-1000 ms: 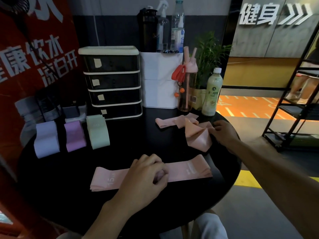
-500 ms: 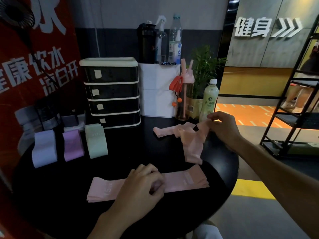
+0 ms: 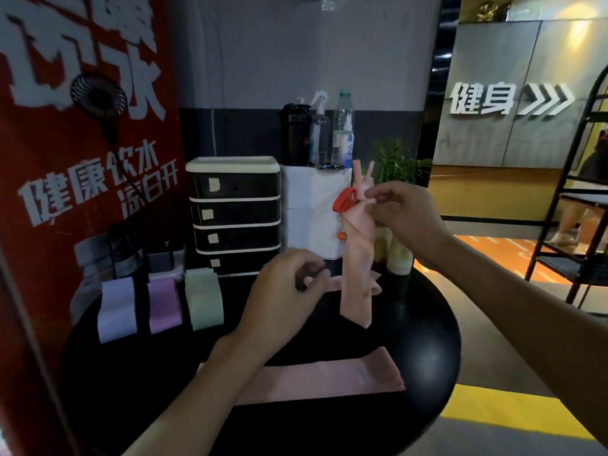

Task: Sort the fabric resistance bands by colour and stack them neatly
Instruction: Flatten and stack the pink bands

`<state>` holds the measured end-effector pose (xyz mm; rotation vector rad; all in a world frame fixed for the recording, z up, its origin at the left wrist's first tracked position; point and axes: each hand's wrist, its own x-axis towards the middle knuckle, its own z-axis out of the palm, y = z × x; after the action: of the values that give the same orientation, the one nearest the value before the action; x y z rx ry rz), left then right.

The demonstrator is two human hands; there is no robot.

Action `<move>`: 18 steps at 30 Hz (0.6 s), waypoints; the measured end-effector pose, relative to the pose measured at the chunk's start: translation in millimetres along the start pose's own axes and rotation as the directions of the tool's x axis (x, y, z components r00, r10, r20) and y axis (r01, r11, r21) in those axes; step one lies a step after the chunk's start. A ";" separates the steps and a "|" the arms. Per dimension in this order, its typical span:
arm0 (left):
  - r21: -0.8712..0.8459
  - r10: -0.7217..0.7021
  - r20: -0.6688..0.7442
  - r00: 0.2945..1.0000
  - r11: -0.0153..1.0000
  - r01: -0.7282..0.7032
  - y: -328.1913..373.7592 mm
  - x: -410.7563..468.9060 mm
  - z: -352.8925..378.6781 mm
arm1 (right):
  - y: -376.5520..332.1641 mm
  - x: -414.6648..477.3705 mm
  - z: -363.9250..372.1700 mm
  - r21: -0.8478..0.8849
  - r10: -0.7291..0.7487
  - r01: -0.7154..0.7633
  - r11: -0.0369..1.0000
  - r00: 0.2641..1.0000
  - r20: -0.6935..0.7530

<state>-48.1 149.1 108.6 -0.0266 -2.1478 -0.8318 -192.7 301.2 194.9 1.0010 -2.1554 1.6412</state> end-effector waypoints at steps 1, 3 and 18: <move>-0.029 -0.006 -0.029 1.000 1.000 0.005 6.8 11.2 -3.3 | -7.8 1.7 3.6 0.001 -0.021 0.021 1.000 1.000 0.000; -0.042 0.013 -0.052 0.999 0.999 -0.015 18.1 29.2 -7.7 | -21.8 3.9 10.5 0.012 -0.058 0.058 0.998 0.998 0.000; -0.315 -0.166 -0.266 0.950 0.946 0.077 20.7 57.5 -46.3 | -58.0 -3.9 44.6 0.085 -0.099 0.086 0.993 0.982 0.159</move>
<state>-48.9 124.4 181.2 0.0700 -1.7466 -1.1572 -143.1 254.1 221.2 1.2796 -2.1230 1.6639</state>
